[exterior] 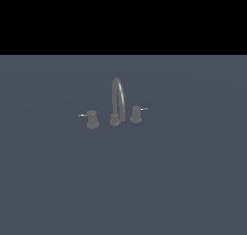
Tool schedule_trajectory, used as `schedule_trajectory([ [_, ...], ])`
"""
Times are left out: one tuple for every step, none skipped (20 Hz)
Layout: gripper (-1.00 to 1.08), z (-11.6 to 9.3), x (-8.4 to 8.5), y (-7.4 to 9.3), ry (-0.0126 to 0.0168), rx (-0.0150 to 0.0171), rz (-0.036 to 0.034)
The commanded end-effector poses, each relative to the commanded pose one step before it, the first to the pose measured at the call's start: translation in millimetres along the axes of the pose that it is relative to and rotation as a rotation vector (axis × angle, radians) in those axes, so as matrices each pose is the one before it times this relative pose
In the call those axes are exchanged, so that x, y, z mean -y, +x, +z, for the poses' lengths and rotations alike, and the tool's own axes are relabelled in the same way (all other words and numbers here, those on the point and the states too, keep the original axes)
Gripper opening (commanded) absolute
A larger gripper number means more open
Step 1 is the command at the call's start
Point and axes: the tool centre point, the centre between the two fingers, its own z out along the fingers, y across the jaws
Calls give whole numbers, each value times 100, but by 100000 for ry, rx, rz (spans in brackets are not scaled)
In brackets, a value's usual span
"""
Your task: Turn on the faucet by rotating a designated handle.
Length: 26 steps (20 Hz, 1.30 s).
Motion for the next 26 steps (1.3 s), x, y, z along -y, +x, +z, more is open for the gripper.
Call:
schedule_trajectory([
  [-100, 0, -1, 0, 0, 0, 0],
  [-100, -20, -2, 21, 97, -66, -20],
  [-100, -59, -13, 59, 295, -196, -58],
  [-100, -95, -19, 99, 470, -315, -93],
  [-100, -133, -30, 132, 656, -443, -132],
  [-100, -166, -38, 162, 806, -551, -167],
  [-100, -161, -37, 152, 776, -537, -172],
  [-100, -122, -29, 108, 579, -405, -142],
  [-100, -81, -18, 66, 381, -268, -110],
  [-100, -40, -8, 25, 187, -131, -72],
  [-100, -1, -8, -12, 0, 0, 0],
  [-100, 29, 10, -18, -134, 95, 39],
  [-100, 25, 5, 33, -99, 66, 139],
  [-100, 12, -6, 80, -22, 7, 217],
  [-100, 12, -7, 124, -6, -7, 309],
  [-100, 19, -12, 165, -18, -4, 425],
  [-100, 29, -12, 203, -40, 8, 533],
  [-100, 39, -13, 241, -60, 18, 641],
  [-100, 48, -14, 280, -77, 25, 749],
  [-100, 58, -13, 315, -88, 29, 841],
  [-100, 67, -12, 350, -94, 29, 929],
  [-100, 77, -10, 391, -98, 28, 1028],
  [-100, 88, -8, 426, -104, 28, 1117],
  [-100, 103, -4, 464, -114, 31, 1216],
  [-100, 119, 2, 505, -125, 34, 1318],
  [-100, 137, 8, 545, -134, 35, 1419],
])
